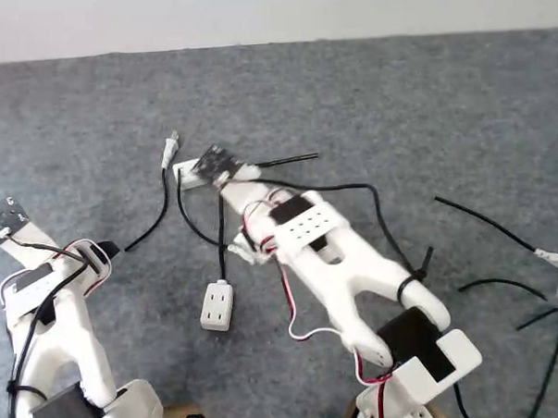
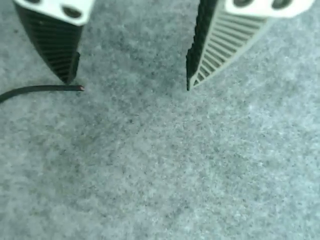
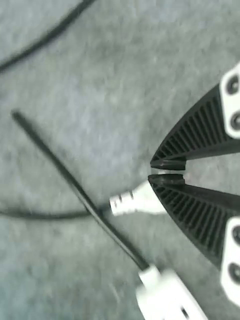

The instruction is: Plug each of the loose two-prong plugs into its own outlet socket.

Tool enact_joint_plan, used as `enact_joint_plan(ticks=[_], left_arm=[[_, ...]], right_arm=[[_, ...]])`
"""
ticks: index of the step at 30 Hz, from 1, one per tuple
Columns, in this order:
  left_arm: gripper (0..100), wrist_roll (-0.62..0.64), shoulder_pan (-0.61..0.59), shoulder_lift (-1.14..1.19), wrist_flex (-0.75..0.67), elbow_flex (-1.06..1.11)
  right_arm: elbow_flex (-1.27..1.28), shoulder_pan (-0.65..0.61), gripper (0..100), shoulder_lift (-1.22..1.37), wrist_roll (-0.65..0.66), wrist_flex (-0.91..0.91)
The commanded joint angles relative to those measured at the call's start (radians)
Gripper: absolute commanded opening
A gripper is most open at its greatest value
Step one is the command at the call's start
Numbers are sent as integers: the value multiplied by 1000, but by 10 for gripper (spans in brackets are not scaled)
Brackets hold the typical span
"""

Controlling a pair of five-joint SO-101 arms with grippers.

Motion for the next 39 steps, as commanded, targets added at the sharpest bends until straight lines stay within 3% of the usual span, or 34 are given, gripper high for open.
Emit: enact_joint_plan(ticks=[1, 16, 28, 34, 39], left_arm=[[324, 9, -2, 0, -11, -44], [324, 9, -5, 0, -11, -44], [324, 9, -2, 0, -11, -44], [324, 9, -2, 0, -11, -44], [324, 9, -2, 0, -11, -44]], right_arm=[[-34, 30, 24, -51, 6, -33], [-11, -127, 24, 58, 14, 30], [-103, -113, 32, 70, 17, 28], [-150, -111, 151, 71, 18, 28], [-146, -114, 141, 94, 77, 39]])
